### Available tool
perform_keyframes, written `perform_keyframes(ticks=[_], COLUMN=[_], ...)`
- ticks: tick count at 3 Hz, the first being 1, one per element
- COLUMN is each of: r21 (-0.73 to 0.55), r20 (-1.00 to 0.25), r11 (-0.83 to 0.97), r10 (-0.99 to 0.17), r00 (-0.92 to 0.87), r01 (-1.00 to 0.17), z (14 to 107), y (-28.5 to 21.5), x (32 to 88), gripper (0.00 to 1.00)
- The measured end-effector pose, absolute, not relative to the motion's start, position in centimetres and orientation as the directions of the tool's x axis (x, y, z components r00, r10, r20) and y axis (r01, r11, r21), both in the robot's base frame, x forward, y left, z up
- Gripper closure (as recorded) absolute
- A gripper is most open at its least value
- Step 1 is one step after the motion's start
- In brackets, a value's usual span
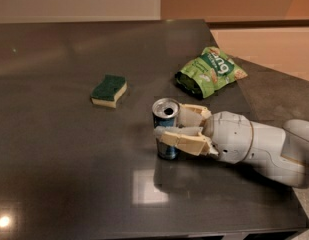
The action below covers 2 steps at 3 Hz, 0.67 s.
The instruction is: Place redbull can upright
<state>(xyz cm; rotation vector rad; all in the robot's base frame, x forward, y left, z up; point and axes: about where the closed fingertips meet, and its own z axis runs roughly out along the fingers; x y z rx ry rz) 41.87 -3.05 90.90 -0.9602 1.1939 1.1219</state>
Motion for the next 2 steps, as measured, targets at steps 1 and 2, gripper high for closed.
perform_keyframes(ticks=[1,2], r21=[0.007,0.007], r20=[-0.99,-0.99], r11=[0.196,0.196], r10=[0.137,0.137], r00=[0.02,0.02], r01=[-0.981,-0.981], z=[91.14,91.14], y=[-2.81,-2.81], x=[41.76,41.76], gripper=[0.0,0.0])
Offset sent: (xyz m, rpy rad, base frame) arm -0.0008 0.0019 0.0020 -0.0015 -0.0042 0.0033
